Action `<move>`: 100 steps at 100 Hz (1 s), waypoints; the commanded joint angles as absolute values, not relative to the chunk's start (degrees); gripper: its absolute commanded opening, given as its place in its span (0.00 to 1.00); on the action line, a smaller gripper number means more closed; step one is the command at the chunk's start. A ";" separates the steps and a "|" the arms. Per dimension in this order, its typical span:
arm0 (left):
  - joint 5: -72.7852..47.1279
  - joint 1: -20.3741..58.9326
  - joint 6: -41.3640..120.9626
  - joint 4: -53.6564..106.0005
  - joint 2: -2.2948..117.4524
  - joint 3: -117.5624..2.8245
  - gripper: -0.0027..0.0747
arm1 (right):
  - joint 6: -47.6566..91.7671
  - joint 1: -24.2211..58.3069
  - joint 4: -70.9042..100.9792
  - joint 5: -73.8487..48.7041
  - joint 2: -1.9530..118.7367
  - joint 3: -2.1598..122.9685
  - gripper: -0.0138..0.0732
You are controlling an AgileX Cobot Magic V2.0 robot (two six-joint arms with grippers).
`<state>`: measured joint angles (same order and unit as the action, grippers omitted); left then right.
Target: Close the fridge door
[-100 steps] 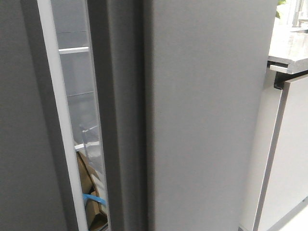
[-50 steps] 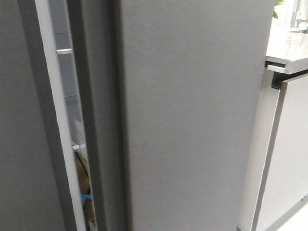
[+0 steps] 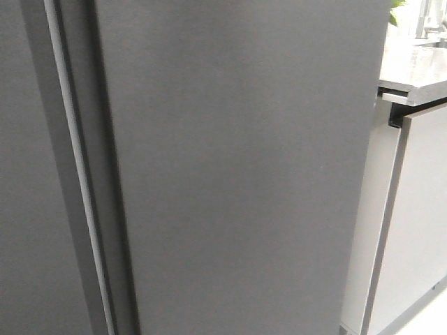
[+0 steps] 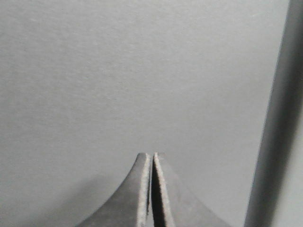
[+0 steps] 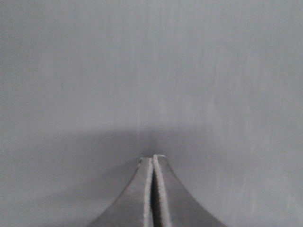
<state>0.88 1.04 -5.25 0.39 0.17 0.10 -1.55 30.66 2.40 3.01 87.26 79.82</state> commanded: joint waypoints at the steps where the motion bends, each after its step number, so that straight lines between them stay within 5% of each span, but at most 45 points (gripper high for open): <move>1: 5.28 1.30 -5.45 0.48 1.26 1.70 0.01 | -1.36 30.67 2.31 8.30 84.63 81.71 0.07; 37: 5.28 1.30 -5.45 0.48 1.26 1.70 0.01 | -0.73 28.20 2.31 11.45 76.99 72.74 0.07; 100: 5.28 1.30 -5.45 0.48 1.26 1.70 0.01 | -0.73 10.89 -0.55 11.45 36.91 37.42 0.07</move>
<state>0.88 1.04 -5.25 0.39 0.17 0.10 -1.20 13.37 0.00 6.83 41.43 40.17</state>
